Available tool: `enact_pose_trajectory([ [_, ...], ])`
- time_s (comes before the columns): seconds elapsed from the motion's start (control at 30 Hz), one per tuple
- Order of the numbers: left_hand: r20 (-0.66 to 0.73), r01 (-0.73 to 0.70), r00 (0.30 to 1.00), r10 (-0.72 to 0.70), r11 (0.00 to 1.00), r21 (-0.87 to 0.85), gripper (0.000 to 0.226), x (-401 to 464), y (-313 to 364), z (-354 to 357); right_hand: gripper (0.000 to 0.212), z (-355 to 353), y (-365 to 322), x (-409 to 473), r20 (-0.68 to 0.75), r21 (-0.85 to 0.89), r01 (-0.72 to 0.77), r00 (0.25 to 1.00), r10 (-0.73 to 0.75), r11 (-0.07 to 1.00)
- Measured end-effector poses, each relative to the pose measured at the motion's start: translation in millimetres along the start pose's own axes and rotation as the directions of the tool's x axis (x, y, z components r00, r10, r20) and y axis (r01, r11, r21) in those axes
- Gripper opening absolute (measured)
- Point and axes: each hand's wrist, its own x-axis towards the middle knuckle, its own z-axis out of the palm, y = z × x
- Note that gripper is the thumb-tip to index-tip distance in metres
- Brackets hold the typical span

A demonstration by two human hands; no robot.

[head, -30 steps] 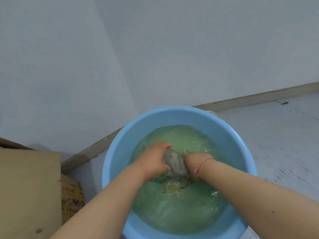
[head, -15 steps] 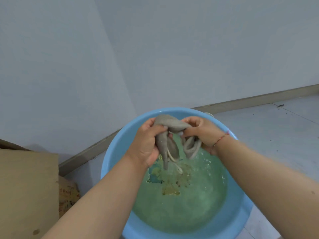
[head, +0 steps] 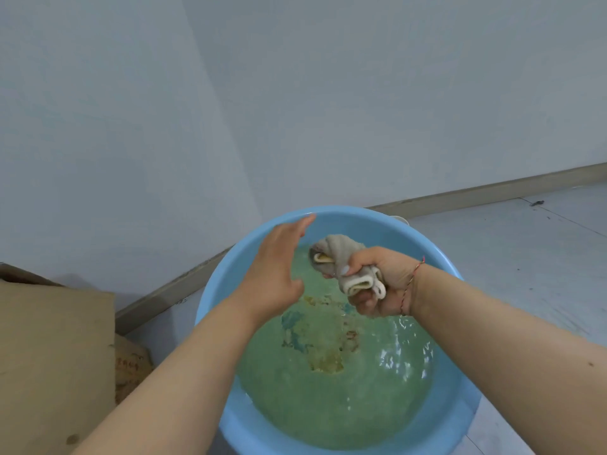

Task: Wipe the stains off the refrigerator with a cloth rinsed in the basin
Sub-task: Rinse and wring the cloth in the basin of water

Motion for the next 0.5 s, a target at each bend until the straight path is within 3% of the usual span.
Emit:
enact_pose_trajectory([
  [0.1, 0.082, -0.189, 0.979, 0.186, 0.981, 0.037, 0.093, -9, 1, 22, 0.037, -2, 0, -1, 0.281, -0.148, -0.134, 0.944, 0.172, 0.980],
  [0.13, 0.063, -0.174, 0.983, 0.172, 0.984, 0.031, 0.081, -9, 5, 26, 0.037, -1, 0, -2, 0.302, -0.244, -0.145, 0.928, 0.218, 0.959],
  [0.2, 0.077, -0.114, 0.992, 0.105, 0.985, 0.133, 0.045, -7, 9, 22, 0.027, 3, -1, -3, 0.136, -0.521, -0.132, 0.963, 0.234, 0.844],
  [0.23, 0.131, -0.094, 0.989, 0.066, 0.970, 0.223, 0.029, -6, 11, 19, 0.021, 6, -1, -3, 0.003, -0.704, -0.113, 0.987, 0.161, 0.702],
  [0.3, 0.249, -0.049, 0.968, -0.035, 0.946, 0.320, 0.012, -6, 13, 18, 0.014, 11, 3, 1, -0.121, -0.959, -0.095, 0.989, -0.084, 0.266],
  [0.37, 0.328, 0.054, 0.930, -0.165, 0.944, 0.325, 0.012, -9, 19, 23, 0.017, 16, 12, 6, -0.076, -0.978, -0.130, 0.950, -0.302, -0.165],
  [0.4, 0.365, 0.140, 0.897, -0.249, 0.944, 0.299, 0.017, -10, 23, 27, 0.022, 16, 17, 8, -0.025, -0.933, -0.166, 0.916, -0.400, -0.321],
  [0.5, 0.529, 0.484, 0.736, -0.422, 0.875, 0.025, 0.024, -12, 29, 32, 0.029, 5, 28, 14, 0.248, -0.834, -0.134, 0.776, -0.581, -0.535],
])
